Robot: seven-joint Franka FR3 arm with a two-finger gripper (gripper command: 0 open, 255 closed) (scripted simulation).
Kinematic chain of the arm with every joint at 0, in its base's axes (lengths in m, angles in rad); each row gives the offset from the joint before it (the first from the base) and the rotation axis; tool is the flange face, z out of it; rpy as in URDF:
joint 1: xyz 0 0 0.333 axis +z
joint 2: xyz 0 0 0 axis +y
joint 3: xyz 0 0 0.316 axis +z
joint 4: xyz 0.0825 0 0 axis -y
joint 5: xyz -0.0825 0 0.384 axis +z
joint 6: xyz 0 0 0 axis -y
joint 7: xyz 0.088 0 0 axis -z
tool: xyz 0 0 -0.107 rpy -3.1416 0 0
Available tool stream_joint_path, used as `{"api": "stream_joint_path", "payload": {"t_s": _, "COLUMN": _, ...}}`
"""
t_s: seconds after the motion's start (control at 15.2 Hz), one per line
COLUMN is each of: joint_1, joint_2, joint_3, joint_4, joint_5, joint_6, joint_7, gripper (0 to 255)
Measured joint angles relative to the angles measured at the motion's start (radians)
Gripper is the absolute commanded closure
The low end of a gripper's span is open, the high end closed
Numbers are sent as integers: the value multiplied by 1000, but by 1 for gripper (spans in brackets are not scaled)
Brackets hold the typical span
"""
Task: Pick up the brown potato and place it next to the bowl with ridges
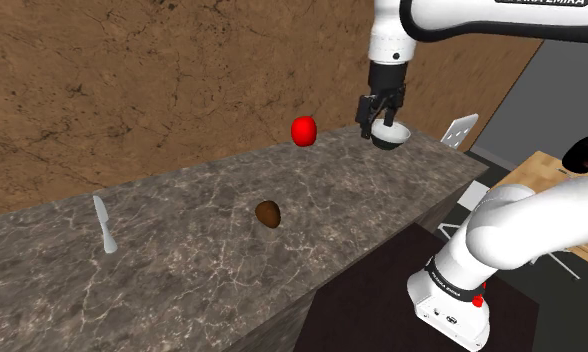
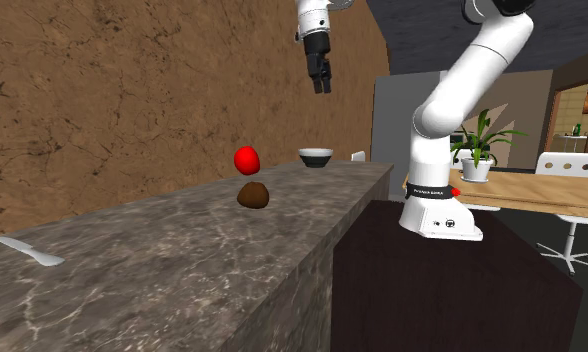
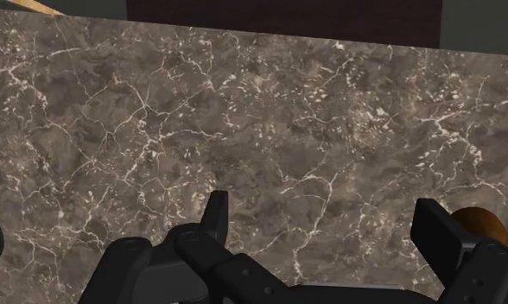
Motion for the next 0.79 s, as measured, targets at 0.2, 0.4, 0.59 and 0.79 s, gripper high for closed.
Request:
{"api": "stream_joint_path", "payload": {"t_s": 0.2, "joint_1": 2, "joint_2": 124, "joint_3": 49, "joint_4": 39, "joint_5": 21, "joint_6": 37, "joint_7": 70, "gripper": 0}}
{"api": "stream_joint_path", "payload": {"t_s": 0.4, "joint_1": 2, "joint_2": 246, "joint_3": 87, "joint_4": 88, "joint_5": 31, "joint_6": 59, "joint_7": 132, "gripper": 0}}
{"api": "stream_joint_path", "payload": {"t_s": 0.59, "joint_1": 7, "joint_2": 368, "joint_3": 121, "joint_4": 144, "joint_5": 36, "joint_6": 76, "joint_7": 197, "gripper": 0}}
{"api": "stream_joint_path", "payload": {"t_s": 0.79, "joint_1": 15, "joint_2": 495, "joint_3": 148, "joint_4": 207, "joint_5": 34, "joint_6": 91, "joint_7": 260, "gripper": 0}}
